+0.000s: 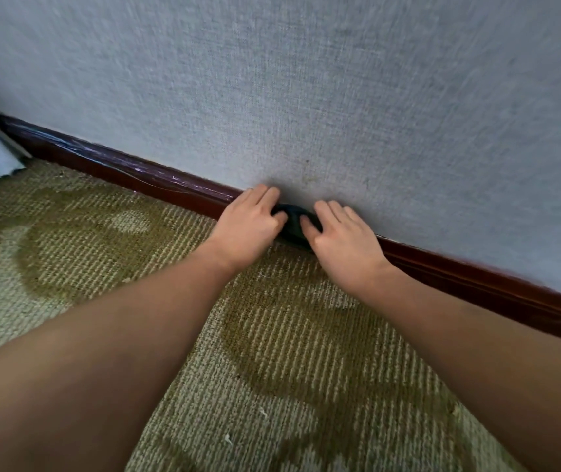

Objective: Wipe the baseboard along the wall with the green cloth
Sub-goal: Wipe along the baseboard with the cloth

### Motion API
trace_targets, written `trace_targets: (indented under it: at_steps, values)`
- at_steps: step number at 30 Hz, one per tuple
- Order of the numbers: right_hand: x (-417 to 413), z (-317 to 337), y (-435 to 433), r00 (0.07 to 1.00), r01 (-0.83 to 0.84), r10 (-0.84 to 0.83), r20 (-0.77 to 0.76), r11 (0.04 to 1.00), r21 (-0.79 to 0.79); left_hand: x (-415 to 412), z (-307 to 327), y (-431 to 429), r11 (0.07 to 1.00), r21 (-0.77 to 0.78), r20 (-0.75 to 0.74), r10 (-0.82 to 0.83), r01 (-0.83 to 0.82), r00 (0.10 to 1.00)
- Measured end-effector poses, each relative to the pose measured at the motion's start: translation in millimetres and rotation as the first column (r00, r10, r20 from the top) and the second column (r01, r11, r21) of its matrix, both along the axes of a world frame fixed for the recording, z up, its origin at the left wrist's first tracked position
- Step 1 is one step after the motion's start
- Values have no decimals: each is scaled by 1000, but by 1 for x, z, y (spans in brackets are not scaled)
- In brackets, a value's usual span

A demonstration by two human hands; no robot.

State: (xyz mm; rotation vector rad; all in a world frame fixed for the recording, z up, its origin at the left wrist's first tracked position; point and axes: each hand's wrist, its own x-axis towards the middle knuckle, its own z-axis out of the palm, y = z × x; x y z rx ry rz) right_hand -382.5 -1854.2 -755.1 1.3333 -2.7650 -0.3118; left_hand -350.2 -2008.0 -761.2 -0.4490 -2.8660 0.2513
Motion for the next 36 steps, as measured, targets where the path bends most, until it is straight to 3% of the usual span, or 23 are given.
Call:
trace_targets:
  at_steps: [4,7,11,17,29,36]
  values:
    - [0,-1,-5,1000,3,-3,2,1000,13,-2,-4,-5,1000,15,-35,18,-17,999]
    - [-1,-3,-14,1000,-19,19,-20,1000,17,-3,-11,-17,994,-56,45,99,-96,994]
    - [-2,-5,-30,997,-60,61,-50,998,29,-4,-7,-30,997,-52,-6,60,-61,998]
    - [-2,-13,-55,996,-79,80,-40,997,18,-1,-6,-52,998,-40,44,51,-49,998]
    - [5,-17,-67,1000,-10,11,-5,1000,27,-4,-30,-75,993,56,-111,-96,103,989]
    - [8,-7,-75,1000,29,-29,-3,995,97,-2,-39,-74,983,157,-172,-65,93,983]
